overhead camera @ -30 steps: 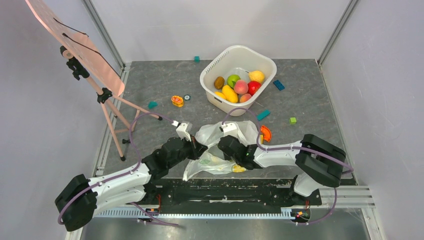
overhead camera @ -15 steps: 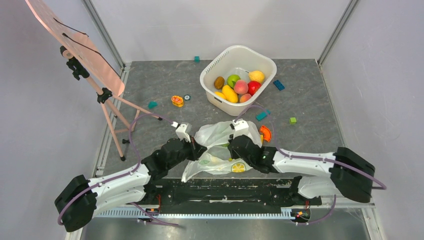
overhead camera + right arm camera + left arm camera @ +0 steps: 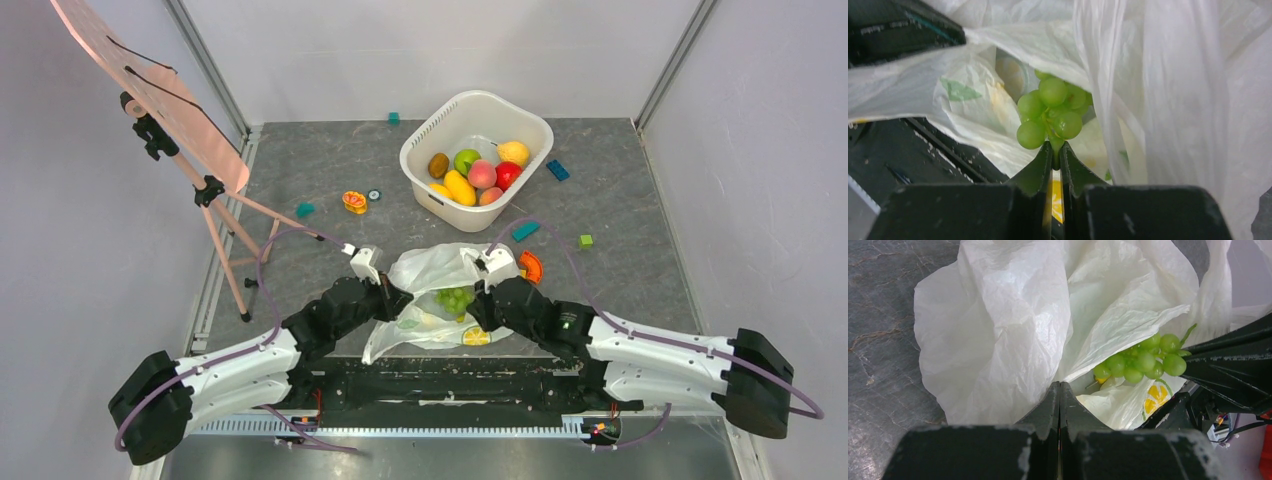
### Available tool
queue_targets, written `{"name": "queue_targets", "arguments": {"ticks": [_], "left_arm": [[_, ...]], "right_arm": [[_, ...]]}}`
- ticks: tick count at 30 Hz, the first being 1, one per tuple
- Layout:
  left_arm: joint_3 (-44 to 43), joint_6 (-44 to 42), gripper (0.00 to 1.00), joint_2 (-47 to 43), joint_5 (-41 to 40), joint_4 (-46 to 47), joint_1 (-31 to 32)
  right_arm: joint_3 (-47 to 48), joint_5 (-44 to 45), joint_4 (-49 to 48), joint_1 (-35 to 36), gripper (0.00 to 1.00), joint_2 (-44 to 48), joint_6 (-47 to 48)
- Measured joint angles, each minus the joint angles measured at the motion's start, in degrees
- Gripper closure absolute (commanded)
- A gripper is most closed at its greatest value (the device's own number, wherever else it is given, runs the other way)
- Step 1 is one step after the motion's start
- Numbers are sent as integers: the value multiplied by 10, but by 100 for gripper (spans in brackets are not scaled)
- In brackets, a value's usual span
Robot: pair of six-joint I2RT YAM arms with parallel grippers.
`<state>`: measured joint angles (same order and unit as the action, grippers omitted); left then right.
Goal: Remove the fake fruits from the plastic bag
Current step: Adjust the fake fruit in the plastic bag.
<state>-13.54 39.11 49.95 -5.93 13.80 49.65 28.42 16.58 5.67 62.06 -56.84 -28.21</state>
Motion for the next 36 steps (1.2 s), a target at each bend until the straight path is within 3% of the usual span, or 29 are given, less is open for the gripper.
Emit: {"name": "queue_targets", "arguments": {"ticks": [3, 8, 11, 22, 36], "left_arm": [[0, 0, 98, 1, 0, 0, 0], [0, 0, 98, 13, 0, 0, 0], [0, 0, 98, 21, 0, 0, 0], [0, 0, 98, 22, 0, 0, 0], [0, 1, 98, 28, 5, 1, 0]], "right_arm": [[-5, -18, 44, 0, 95, 24, 10], [-8, -23, 123, 0, 76, 42, 15], [-8, -16, 160, 0, 73, 42, 12], [-6, -5, 146, 0, 87, 72, 13], [139, -114, 7, 0, 85, -127, 53]]}}
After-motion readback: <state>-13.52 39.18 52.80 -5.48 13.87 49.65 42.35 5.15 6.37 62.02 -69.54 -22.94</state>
